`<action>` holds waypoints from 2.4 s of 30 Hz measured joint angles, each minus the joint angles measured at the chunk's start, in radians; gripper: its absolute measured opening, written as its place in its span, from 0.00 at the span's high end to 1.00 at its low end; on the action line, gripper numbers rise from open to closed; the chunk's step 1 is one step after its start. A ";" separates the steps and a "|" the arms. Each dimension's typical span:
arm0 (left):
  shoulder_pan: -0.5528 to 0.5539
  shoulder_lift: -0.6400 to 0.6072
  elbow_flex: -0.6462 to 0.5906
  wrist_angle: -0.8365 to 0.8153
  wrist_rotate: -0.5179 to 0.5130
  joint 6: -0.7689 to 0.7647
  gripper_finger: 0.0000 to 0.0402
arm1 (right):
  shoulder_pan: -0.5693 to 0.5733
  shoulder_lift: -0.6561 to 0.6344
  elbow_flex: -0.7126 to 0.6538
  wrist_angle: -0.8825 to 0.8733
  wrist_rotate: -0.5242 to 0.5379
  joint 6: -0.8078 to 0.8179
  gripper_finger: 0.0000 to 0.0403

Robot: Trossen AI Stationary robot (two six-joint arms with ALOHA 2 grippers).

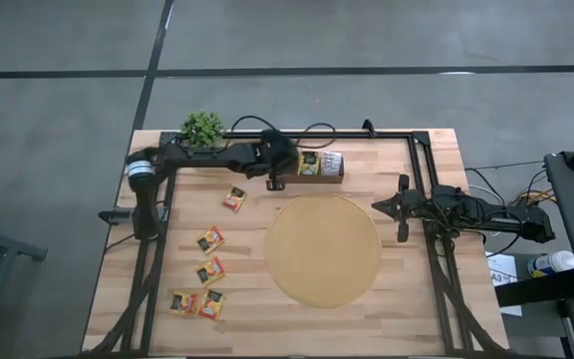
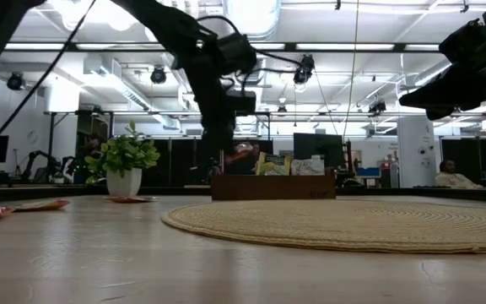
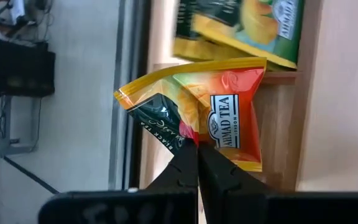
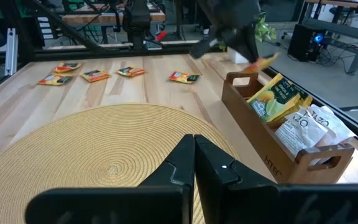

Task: Pick & Place Tea
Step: Put the orange tea bag into the left section of the wooden organizer

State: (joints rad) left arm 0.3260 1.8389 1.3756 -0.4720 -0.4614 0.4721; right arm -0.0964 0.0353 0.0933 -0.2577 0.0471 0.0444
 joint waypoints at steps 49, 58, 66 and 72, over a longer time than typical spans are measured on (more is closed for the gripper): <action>0.069 0.143 0.106 0.008 -0.028 0.222 0.66 | 0.000 0.000 0.000 0.000 0.000 0.000 0.98; 0.068 0.141 0.156 -0.069 -0.063 0.164 0.58 | 0.000 0.000 0.000 0.000 0.000 0.000 0.98; 0.068 0.120 0.257 -0.279 -0.082 -0.077 0.58 | 0.000 0.000 0.000 0.000 0.000 0.000 0.98; 0.067 0.028 0.273 -0.367 0.087 -0.213 0.58 | 0.000 0.000 0.000 0.000 0.000 0.000 0.98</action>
State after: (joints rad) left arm 0.3931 1.8664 1.6486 -0.8394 -0.3747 0.2587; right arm -0.0965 0.0355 0.0933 -0.2575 0.0471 0.0444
